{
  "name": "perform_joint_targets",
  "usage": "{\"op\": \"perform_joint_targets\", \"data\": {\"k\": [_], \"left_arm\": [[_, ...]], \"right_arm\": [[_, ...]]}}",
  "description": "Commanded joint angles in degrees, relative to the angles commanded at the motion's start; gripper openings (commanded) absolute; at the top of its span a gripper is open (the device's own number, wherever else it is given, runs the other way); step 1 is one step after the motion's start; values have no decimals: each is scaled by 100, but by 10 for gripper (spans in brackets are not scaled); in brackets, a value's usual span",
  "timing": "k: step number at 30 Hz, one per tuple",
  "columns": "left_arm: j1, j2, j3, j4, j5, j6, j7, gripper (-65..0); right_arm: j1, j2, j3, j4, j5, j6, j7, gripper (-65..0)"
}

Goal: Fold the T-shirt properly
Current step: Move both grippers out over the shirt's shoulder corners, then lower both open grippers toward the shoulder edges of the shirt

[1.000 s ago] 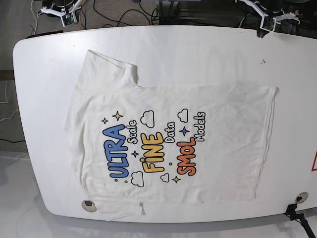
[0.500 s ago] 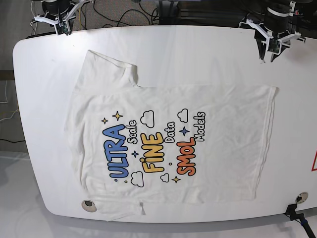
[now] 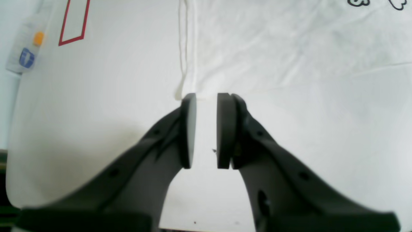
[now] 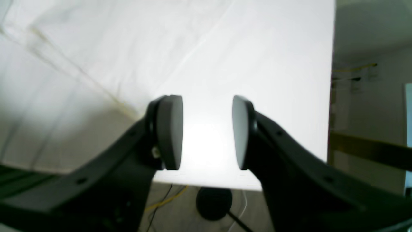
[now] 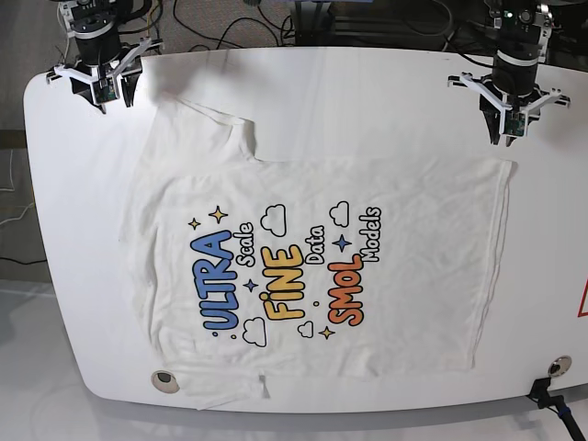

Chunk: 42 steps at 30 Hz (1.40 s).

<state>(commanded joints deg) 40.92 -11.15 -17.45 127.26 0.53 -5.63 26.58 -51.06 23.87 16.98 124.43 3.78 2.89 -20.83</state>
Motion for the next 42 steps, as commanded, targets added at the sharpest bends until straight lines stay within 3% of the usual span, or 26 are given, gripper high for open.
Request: {"op": "perform_joint_targets", "data": {"k": [2, 3, 8, 16, 25, 28, 32, 33, 39, 42], "left_arm": [[-22, -6, 13, -35, -6, 12, -57, -529], [-71, 16, 12, -7, -56, -3, -19, -538], [-208, 6, 21, -92, -24, 19, -34, -523], [-585, 7, 24, -382, -48, 43, 108, -494], [-825, -2, 52, -951, -37, 44, 87, -488], [-857, -12, 68, -1115, -29, 53, 30, -486], [-919, -6, 88, -1336, -57, 50, -47, -468], [-961, -16, 58, -1218, -94, -20, -12, -485], [-1358, -35, 14, -1313, -531, -63, 38, -483], [-1542, -33, 0, -1436, -711, -125, 52, -489]], "right_arm": [[31, 3, -4, -1, -5, -10, -42, -398], [33, 14, 70, -12, 29, 65, 38, -403], [400, 7, 489, -37, 775, 188, -530, -402], [804, 40, 499, -60, 1542, 167, -1166, -403], [1382, -67, 633, -156, 1491, 334, -1532, -401], [1655, -89, 747, -215, 1431, 596, -1655, -401], [2079, -89, 875, -512, 1475, 1127, -1862, -401], [1830, -74, 780, -245, 1463, 714, -1791, -395], [2173, 114, 1030, -354, 1483, 753, -1890, -382], [2369, 119, 1201, -514, 1508, 868, -1934, -383]]}}
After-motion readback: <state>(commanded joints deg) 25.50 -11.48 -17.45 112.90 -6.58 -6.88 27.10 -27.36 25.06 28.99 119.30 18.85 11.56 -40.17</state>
